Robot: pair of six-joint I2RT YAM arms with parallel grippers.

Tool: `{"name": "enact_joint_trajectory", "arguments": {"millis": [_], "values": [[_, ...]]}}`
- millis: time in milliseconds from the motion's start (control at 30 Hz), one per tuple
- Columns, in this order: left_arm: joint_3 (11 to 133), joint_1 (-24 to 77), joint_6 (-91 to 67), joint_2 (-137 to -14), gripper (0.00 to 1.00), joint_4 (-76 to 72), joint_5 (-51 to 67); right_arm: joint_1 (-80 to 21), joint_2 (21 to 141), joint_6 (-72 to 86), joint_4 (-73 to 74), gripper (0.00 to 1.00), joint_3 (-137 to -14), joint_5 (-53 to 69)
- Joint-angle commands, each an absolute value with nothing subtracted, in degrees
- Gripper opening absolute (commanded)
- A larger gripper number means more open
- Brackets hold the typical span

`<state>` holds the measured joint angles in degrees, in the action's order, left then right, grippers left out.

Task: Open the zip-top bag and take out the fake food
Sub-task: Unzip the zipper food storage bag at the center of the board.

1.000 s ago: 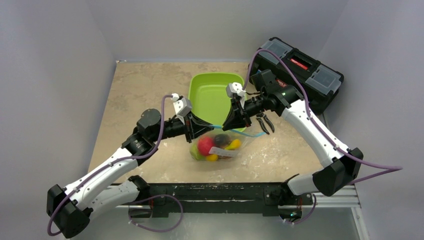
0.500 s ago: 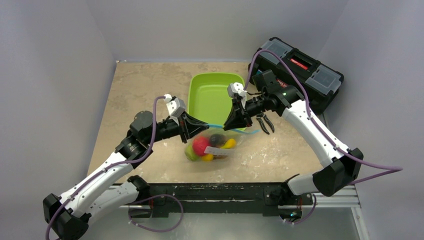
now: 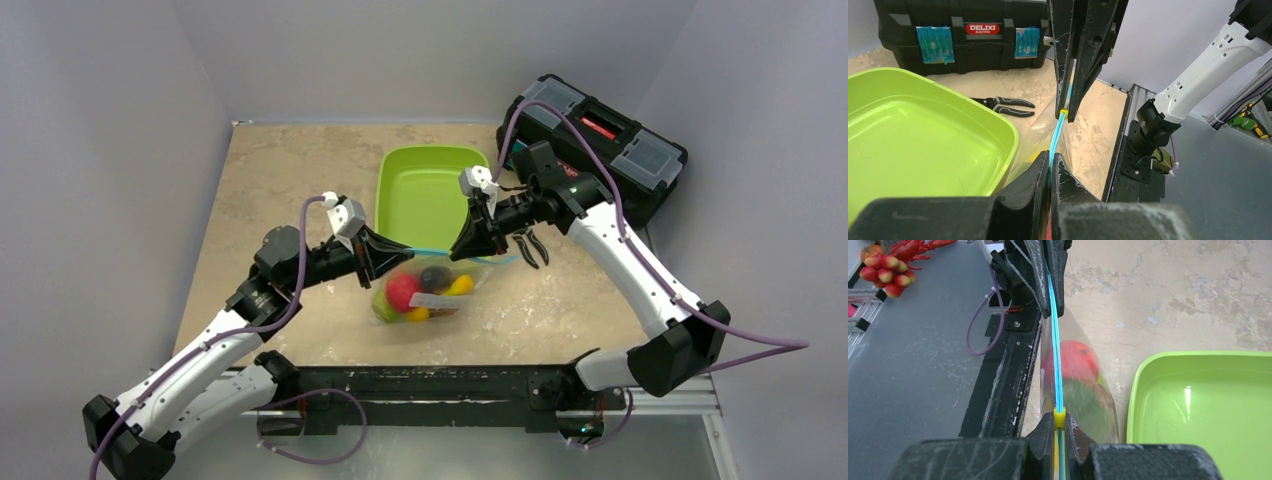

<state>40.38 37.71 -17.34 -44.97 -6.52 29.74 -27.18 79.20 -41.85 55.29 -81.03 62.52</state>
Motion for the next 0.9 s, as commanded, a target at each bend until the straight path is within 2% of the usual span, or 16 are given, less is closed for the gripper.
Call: {"name": "enact_joint_trajectory", "arguments": {"millis": [0, 867], "values": [[40.7, 36.8, -16.0, -42.8, 0.0, -8.9, 28.3, -25.9, 77.2, -43.1, 56.6, 0.0, -80.3, 61.6], [40.5, 36.3, -14.7, -41.5, 0.0, -7.4, 27.3, -21.0, 75.9, -46.1, 57.5, 0.0, -77.9, 61.9]]}}
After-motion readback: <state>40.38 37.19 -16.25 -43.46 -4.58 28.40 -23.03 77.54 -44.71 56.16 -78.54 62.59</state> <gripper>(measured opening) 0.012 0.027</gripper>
